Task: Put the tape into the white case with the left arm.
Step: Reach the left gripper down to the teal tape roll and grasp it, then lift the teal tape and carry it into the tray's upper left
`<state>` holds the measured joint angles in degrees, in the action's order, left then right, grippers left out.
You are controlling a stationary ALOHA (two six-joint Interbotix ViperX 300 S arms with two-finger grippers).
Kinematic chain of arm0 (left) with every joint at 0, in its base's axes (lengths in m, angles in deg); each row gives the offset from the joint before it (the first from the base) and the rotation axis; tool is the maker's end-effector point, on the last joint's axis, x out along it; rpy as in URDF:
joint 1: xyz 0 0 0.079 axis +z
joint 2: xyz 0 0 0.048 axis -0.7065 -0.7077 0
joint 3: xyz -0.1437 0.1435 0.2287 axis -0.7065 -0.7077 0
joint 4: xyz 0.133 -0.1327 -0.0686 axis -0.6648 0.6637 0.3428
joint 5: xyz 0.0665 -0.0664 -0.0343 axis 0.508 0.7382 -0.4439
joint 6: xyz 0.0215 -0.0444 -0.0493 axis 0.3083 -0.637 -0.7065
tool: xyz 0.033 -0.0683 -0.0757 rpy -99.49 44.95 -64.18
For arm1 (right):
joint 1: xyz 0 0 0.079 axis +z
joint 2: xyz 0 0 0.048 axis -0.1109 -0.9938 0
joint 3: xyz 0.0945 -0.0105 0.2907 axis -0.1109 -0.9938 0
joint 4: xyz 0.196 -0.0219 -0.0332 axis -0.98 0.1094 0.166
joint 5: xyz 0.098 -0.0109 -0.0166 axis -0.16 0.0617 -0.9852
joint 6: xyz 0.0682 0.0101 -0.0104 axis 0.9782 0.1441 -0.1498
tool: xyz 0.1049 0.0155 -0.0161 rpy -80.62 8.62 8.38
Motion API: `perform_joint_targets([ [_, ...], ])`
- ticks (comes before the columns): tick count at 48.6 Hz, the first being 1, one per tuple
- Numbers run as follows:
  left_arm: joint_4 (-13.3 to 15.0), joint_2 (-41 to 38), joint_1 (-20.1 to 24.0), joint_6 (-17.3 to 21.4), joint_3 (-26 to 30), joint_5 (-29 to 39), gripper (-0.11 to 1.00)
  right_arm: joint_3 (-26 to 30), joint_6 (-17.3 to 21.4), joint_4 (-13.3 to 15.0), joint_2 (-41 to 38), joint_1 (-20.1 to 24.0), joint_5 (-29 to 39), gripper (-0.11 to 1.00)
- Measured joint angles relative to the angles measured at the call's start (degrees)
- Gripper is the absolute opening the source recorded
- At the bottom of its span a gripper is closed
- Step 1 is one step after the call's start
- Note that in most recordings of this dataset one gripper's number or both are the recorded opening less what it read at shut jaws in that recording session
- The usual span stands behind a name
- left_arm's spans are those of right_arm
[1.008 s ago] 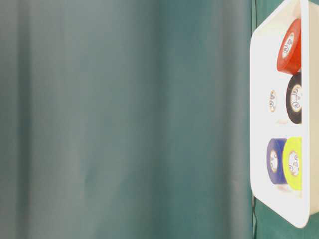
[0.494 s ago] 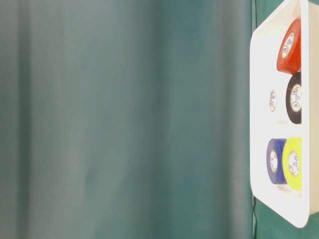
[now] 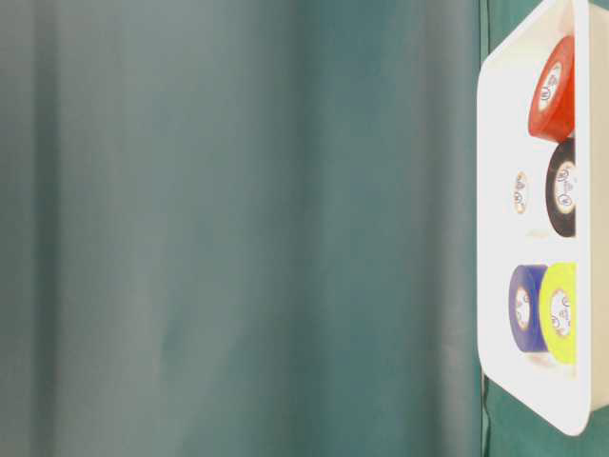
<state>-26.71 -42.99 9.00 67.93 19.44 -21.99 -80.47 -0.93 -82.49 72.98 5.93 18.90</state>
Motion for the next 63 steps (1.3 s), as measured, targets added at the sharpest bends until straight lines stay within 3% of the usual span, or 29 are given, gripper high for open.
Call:
perform_joint_targets([
  [21, 0.0, -4.0, 0.0, 0.0, 0.1, 1.8, 0.83, 0.0, -0.1, 0.0, 0.1, 0.1, 0.1, -0.09],
  [40, 0.0, -9.7, -0.2, 0.4, 3.5, 3.2, 0.80, 0.0, 0.0, 0.1, 0.0, 0.0, 0.1, -0.09],
  [45, 0.0, -9.7, -0.2, 0.4, 3.9, 3.9, 0.67, 0.0, 0.0, 0.1, 0.0, 0.0, 0.0, -0.09],
  [53, 0.0, -9.4, -0.3, -0.1, 4.0, 4.1, 0.24, 0.0, 0.0, 0.0, 0.0, 0.0, 0.0, -0.09],
  [63, 0.0, -8.7, -0.5, 0.1, 4.2, 4.3, 0.24, 0.0, 0.0, 0.1, 0.1, 0.1, 0.0, -0.09],
])
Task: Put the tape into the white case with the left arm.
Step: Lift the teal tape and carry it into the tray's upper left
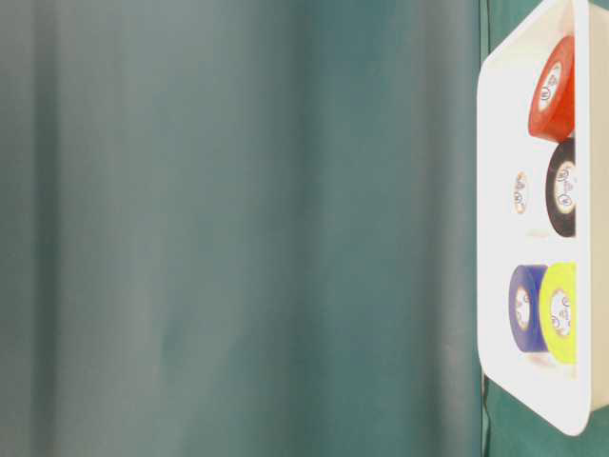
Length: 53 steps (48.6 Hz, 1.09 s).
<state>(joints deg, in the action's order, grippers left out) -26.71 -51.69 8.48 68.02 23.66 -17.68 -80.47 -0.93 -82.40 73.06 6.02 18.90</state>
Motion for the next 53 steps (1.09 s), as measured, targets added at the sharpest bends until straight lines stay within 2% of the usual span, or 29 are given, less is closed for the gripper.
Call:
perform_joint_targets([
  [9, 0.0, 1.3, 0.0, 0.0, 1.5, 0.0, 0.24, 0.0, 0.0, -0.1, -0.1, -0.1, 0.0, -0.09],
  [22, 0.0, 7.3, 0.1, 0.1, 4.6, 0.0, 0.24, -0.1, 0.0, 0.0, -0.1, -0.1, 0.0, -0.09],
  [32, 0.0, 11.5, 1.8, 0.3, 5.4, 0.1, 0.24, -0.1, 0.0, 0.0, -0.1, -0.1, 0.0, -0.09],
  [43, 0.0, 13.5, 6.9, 0.8, 5.4, 0.0, 0.24, -0.1, -0.1, -0.1, 0.0, -0.1, 0.0, -0.09],
  [53, -0.1, 13.5, 14.2, 3.0, 5.4, -2.0, 0.24, -0.1, 0.0, 0.0, 0.0, 0.0, 0.0, -0.09],
])
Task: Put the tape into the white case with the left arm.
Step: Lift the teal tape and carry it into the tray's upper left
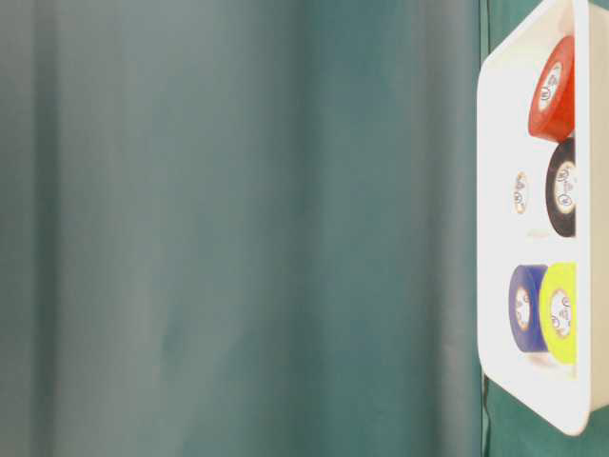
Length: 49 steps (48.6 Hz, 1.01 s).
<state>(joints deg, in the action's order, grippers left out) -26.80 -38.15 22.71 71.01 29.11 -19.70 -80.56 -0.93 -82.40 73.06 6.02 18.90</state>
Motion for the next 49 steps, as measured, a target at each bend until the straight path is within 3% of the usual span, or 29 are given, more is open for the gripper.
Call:
perform_joint_targets([
  [22, 0.0, -3.6, 20.0, 0.4, 1.4, -7.6, 0.24, -0.1, 0.0, 0.0, -0.1, 0.0, 0.0, -0.09],
  [49, 0.0, -15.7, 31.5, 0.5, 13.1, -11.7, 0.24, -0.1, 0.0, -0.1, -0.1, -0.1, 0.0, -0.09],
])
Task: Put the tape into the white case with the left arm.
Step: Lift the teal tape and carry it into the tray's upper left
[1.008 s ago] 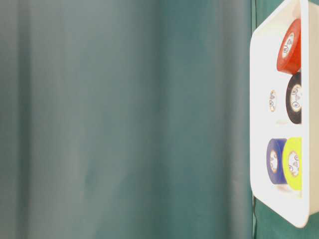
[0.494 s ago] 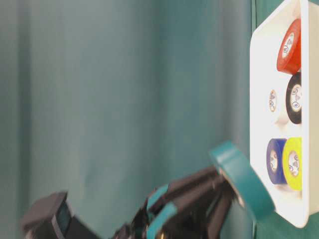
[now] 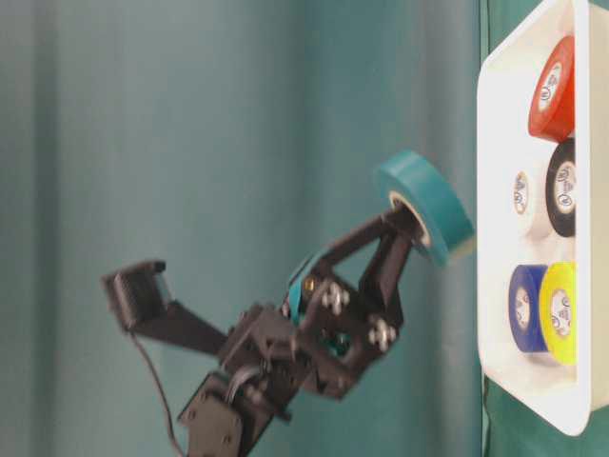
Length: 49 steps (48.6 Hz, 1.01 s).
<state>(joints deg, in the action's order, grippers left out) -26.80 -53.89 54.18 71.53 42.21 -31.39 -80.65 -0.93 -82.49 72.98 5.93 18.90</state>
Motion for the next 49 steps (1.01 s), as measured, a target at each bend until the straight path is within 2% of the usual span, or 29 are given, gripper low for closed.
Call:
perform_joint_targets([
  [22, 0.0, -9.8, 5.7, -0.1, 9.8, -0.4, 0.24, 0.1, 0.0, 0.0, 0.0, 0.0, 0.0, -0.09],
  [37, 0.0, -13.4, 6.6, -0.2, 14.9, -1.0, 0.24, 0.0, 0.0, 0.1, 0.0, 0.0, 0.0, -0.09],
  [49, 0.0, -15.1, 7.4, -0.7, 16.1, -1.0, 0.24, -0.1, 0.0, 0.1, 0.1, 0.0, 0.0, -0.09],
])
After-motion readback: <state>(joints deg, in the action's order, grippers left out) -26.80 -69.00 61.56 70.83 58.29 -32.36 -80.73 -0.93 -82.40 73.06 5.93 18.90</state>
